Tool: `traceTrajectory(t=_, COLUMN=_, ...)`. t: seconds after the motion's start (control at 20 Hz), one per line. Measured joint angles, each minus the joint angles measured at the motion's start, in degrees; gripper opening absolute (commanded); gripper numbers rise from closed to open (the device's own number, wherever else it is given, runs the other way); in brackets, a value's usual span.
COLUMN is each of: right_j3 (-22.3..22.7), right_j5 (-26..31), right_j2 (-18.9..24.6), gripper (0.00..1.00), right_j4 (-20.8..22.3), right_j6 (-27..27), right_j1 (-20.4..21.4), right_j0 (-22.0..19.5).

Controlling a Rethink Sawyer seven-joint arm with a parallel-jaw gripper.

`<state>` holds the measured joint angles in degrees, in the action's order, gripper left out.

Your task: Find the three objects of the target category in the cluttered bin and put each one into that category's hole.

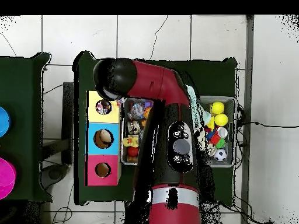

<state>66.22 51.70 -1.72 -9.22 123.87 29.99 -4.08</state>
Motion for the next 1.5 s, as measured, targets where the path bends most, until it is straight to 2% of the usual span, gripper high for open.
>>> traceTrajectory(t=0.2, right_j3=-3.0, right_j5=0.5, right_j2=-5.0, gripper=0.0, right_j4=2.1, right_j6=0.8, right_j1=-1.1, right_j0=3.5)
traceTrajectory(t=0.45, right_j3=-4.7, right_j5=0.7, right_j2=-8.6, gripper=0.0, right_j4=2.5, right_j6=1.0, right_j1=-1.1, right_j0=7.3)
traceTrajectory(t=1.05, right_j3=-3.6, right_j5=0.7, right_j2=-10.6, gripper=0.0, right_j4=-0.9, right_j6=1.3, right_j1=-1.1, right_j0=10.4)
traceTrajectory(t=1.5, right_j3=-1.9, right_j5=0.7, right_j2=-12.6, gripper=0.0, right_j4=-2.7, right_j6=1.3, right_j1=-2.5, right_j0=11.2)
